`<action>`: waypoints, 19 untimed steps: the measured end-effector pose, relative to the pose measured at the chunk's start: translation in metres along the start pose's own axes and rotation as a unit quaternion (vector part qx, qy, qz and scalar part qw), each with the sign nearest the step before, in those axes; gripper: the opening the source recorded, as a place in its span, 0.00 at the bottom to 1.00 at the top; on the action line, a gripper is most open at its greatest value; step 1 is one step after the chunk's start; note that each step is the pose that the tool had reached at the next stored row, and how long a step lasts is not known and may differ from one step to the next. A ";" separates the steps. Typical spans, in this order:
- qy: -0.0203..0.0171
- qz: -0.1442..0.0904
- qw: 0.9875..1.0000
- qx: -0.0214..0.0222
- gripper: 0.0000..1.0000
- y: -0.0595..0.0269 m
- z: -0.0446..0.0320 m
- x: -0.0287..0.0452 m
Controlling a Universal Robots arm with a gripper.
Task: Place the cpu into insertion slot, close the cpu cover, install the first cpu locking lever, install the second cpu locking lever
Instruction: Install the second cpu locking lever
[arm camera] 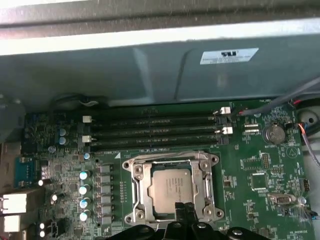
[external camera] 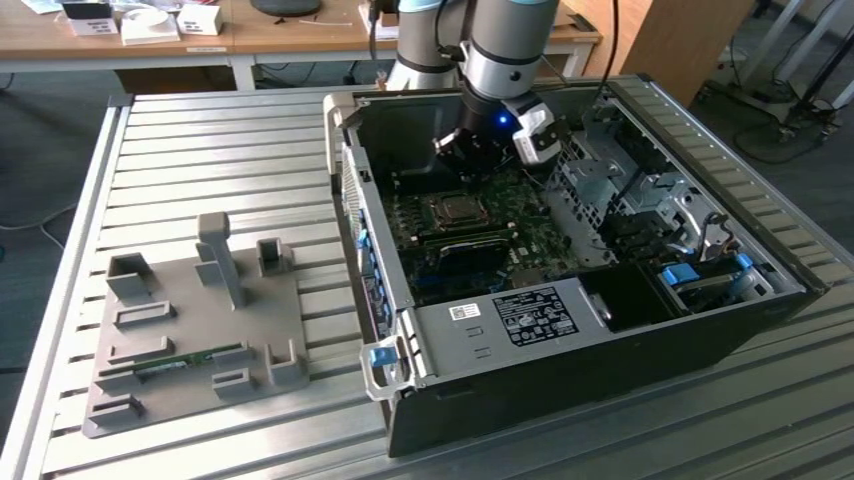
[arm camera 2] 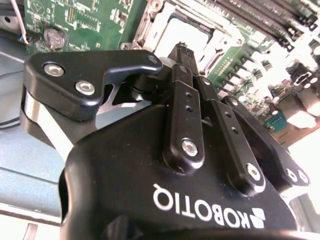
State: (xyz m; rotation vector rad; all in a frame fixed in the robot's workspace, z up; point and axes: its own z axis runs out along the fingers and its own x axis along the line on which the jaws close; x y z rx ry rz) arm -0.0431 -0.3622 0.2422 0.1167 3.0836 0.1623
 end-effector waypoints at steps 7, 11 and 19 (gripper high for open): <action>0.000 0.000 1.000 0.000 0.11 -0.0055 -0.0005 -0.0004; 0.000 0.000 1.000 0.000 0.11 -0.0056 -0.0006 -0.0004; 0.000 0.000 1.000 0.000 0.11 -0.0065 -0.0007 0.0020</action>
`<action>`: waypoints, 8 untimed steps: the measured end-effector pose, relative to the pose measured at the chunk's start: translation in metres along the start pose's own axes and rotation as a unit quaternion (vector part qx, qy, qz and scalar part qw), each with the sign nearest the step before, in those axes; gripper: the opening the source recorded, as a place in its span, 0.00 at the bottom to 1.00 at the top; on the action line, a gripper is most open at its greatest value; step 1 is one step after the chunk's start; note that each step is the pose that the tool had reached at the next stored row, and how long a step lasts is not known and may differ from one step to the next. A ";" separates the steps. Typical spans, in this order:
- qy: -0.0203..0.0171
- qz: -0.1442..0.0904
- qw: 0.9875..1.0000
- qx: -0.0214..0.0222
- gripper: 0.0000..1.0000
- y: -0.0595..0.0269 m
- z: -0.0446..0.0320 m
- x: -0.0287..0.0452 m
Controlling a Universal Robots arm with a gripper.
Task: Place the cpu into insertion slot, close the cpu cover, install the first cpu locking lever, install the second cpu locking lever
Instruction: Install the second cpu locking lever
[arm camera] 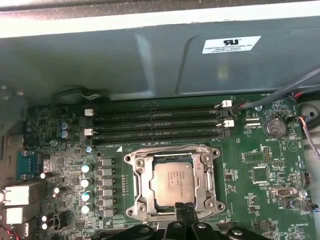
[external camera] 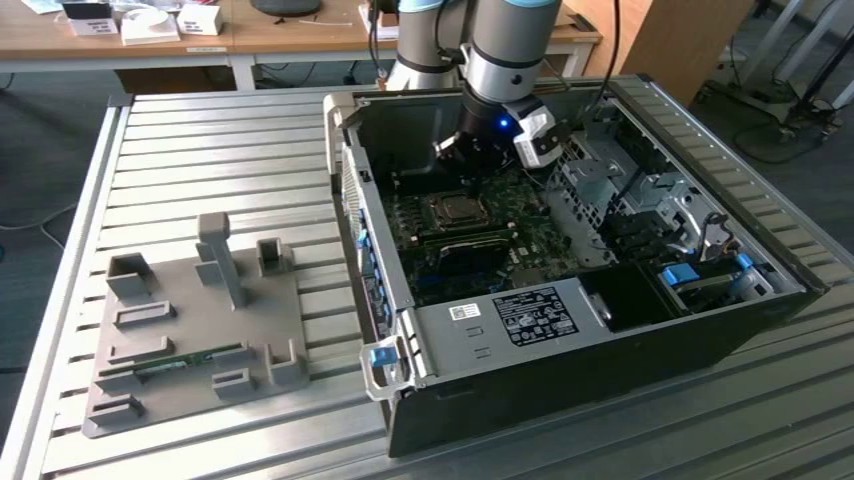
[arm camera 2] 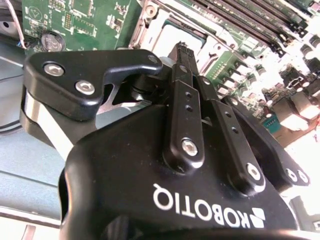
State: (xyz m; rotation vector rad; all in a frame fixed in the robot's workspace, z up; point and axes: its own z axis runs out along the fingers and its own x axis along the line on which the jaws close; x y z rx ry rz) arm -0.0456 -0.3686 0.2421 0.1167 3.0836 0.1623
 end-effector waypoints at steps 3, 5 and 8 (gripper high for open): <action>0.000 0.000 1.000 0.000 0.11 -0.0003 0.0000 0.0011; 0.000 0.000 1.000 0.000 0.11 -0.0004 -0.0001 0.0014; 0.000 0.000 1.000 0.001 0.11 -0.0012 -0.0002 0.0016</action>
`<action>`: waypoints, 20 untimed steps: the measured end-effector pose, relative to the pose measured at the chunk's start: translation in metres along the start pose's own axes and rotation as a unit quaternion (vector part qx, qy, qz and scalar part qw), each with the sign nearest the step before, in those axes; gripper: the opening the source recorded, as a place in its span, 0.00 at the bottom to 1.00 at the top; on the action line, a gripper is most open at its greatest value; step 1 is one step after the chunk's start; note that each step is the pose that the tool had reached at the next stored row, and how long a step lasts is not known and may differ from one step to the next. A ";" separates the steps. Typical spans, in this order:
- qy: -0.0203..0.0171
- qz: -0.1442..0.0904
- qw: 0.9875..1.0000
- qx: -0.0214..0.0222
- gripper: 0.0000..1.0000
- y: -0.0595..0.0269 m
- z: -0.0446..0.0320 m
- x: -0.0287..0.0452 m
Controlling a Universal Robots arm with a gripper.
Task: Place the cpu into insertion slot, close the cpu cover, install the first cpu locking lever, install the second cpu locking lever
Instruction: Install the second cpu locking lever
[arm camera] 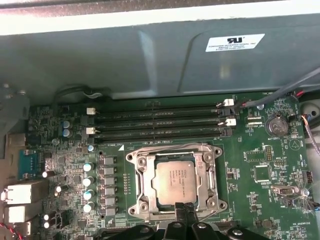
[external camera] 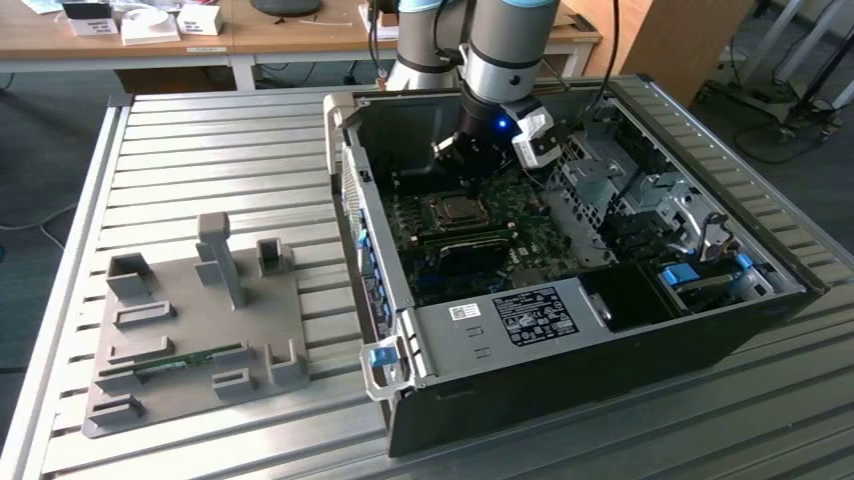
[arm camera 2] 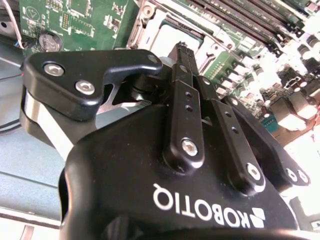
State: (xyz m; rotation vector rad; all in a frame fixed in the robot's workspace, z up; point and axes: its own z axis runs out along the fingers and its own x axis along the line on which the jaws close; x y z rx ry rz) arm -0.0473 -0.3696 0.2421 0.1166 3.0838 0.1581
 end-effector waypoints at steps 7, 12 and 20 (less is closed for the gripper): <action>0.000 0.000 1.000 0.002 0.11 -0.0082 -0.0008 -0.0005; 0.000 0.000 1.000 0.002 0.11 -0.0133 -0.0014 0.0008; 0.010 0.001 1.000 0.003 0.11 -0.0135 -0.0011 0.0014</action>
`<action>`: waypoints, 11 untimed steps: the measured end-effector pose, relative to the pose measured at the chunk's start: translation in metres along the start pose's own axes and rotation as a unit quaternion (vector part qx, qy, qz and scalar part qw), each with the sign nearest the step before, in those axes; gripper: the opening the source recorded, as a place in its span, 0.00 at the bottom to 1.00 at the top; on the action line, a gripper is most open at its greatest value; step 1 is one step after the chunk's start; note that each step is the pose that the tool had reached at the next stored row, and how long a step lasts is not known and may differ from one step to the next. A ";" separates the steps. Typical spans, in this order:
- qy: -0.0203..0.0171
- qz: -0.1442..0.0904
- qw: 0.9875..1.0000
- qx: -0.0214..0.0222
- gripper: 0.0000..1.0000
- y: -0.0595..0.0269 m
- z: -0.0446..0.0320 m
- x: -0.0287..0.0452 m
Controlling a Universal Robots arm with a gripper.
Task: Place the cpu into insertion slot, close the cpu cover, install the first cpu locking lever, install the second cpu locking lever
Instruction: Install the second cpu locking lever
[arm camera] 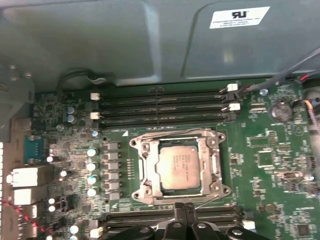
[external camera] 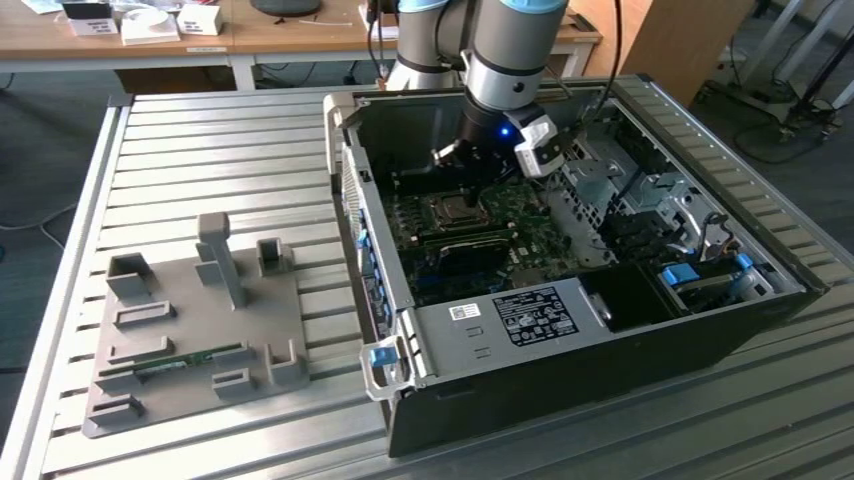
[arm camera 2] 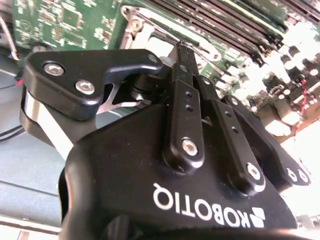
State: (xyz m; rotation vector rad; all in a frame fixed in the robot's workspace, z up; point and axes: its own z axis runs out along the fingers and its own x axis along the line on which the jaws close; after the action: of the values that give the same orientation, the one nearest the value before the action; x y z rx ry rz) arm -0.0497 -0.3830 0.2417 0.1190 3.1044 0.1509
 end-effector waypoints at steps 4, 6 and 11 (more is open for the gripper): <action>0.007 0.001 1.000 0.001 0.11 0.0000 -0.0001 0.0000; 0.008 0.001 1.000 0.001 0.11 0.0000 0.0000 0.0000; 0.008 0.000 1.000 0.001 0.11 -0.0023 -0.0001 0.0000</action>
State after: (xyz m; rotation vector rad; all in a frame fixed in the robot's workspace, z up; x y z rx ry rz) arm -0.0499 -0.3853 0.2416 0.1192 3.1214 0.1507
